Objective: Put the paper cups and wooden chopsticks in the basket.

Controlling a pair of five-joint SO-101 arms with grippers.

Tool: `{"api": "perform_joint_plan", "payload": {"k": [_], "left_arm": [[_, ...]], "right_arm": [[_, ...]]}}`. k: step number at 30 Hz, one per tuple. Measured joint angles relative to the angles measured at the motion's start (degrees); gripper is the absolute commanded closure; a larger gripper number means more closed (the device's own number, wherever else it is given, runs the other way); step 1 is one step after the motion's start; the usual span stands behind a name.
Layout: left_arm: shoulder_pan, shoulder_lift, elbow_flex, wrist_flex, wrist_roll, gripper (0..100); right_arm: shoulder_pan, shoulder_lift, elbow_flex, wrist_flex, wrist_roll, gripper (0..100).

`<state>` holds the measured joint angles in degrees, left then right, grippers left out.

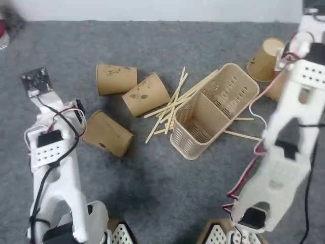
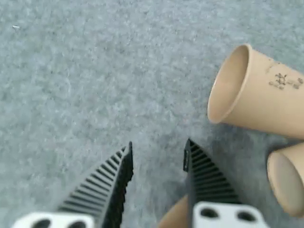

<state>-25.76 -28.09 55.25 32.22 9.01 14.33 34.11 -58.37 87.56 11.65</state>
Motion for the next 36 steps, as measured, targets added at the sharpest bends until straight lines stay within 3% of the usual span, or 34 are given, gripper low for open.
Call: {"api": "perform_joint_plan", "payload": {"k": [6,12,21,29,36], "left_arm": [[0.0,0.0,6.86,-10.11,0.62,82],[0.09,-0.09,7.47,-12.31,0.62,82],[0.09,-0.09,7.47,-12.31,0.62,82],[0.09,-0.09,7.47,-12.31,0.79,82],[0.09,-0.09,7.47,-12.31,0.79,82]], "right_arm": [[-2.99,17.58,-18.99,3.08,3.6,86.3],[-4.57,28.75,-29.71,3.08,8.26,94.5],[-4.57,35.78,-31.91,-0.26,10.73,96.1],[-0.18,37.1,-31.91,-0.18,16.0,96.1],[3.43,37.1,-33.32,6.42,20.22,96.1]]}}
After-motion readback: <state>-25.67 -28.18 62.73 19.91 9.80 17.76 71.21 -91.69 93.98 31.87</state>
